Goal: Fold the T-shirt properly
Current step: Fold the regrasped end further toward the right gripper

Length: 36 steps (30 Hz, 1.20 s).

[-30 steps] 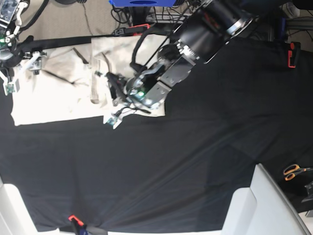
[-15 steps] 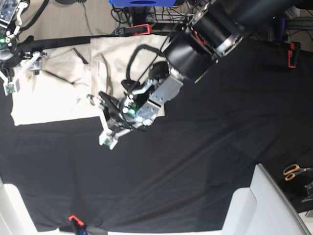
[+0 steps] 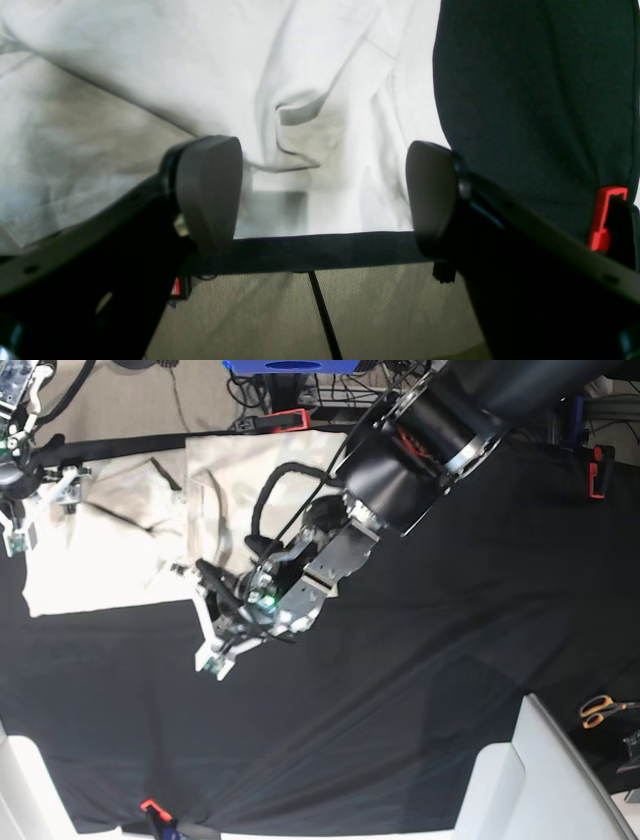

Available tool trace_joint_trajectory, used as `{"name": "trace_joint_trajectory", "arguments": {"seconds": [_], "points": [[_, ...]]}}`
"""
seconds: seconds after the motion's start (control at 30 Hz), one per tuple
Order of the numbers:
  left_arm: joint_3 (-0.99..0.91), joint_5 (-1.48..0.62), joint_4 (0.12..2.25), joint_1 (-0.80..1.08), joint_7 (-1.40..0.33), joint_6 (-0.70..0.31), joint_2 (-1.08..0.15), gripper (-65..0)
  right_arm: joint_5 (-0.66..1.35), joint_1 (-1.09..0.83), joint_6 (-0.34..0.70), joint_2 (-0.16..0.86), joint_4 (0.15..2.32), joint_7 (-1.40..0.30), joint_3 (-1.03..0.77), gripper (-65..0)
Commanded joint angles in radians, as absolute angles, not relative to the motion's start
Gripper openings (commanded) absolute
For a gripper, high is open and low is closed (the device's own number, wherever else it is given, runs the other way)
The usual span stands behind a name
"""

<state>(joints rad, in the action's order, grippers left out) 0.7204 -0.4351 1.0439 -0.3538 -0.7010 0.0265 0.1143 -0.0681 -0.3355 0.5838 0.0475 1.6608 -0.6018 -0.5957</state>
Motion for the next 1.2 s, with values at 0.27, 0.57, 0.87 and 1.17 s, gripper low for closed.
{"name": "trace_joint_trajectory", "arguments": {"seconds": [0.27, 0.57, 0.87, 1.17], "points": [[0.605, -0.440, 1.107, -0.268, -0.780, 0.105, 0.120, -65.0, -0.062, -0.325, 0.579, 0.059, 1.676, -0.588, -0.602, -16.7], [0.605, -0.449, 1.041, -0.271, -0.780, 0.024, 0.145, -65.0, -0.062, -0.323, 0.579, 0.056, 1.678, -0.588, -0.601, -16.7], [0.598, -0.449, 0.997, -0.275, -0.720, -0.203, 0.156, -65.0, -0.062, -0.325, 0.579, 0.056, 1.676, -0.588, -0.604, -16.7], [0.596, -0.450, 0.946, -0.285, -0.529, -0.318, 0.157, -65.0, -0.062, -0.325, 0.579, 0.054, 1.676, -0.588, -0.601, -16.7]]}}
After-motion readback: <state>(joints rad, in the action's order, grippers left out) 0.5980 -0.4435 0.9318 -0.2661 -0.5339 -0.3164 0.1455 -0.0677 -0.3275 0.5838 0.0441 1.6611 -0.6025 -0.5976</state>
